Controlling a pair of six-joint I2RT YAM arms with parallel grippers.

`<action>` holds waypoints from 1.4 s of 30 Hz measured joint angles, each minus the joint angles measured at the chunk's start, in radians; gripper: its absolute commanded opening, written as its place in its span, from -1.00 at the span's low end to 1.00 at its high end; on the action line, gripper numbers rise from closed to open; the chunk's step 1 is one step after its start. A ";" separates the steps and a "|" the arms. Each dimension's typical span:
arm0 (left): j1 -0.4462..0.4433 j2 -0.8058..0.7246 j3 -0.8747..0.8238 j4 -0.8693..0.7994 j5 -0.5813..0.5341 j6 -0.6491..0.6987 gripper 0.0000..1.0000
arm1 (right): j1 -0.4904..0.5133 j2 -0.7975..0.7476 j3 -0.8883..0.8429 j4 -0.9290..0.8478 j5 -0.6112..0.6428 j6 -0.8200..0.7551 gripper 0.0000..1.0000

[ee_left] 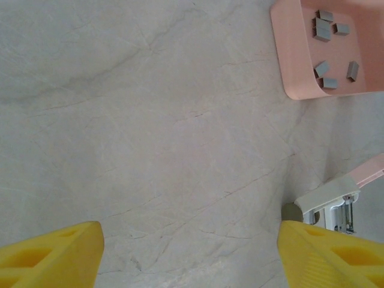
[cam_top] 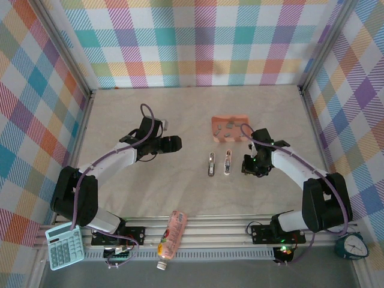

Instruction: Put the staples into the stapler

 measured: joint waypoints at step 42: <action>0.000 -0.034 -0.005 0.013 0.007 -0.004 0.52 | 0.035 0.270 0.222 -0.298 0.117 -0.068 -0.35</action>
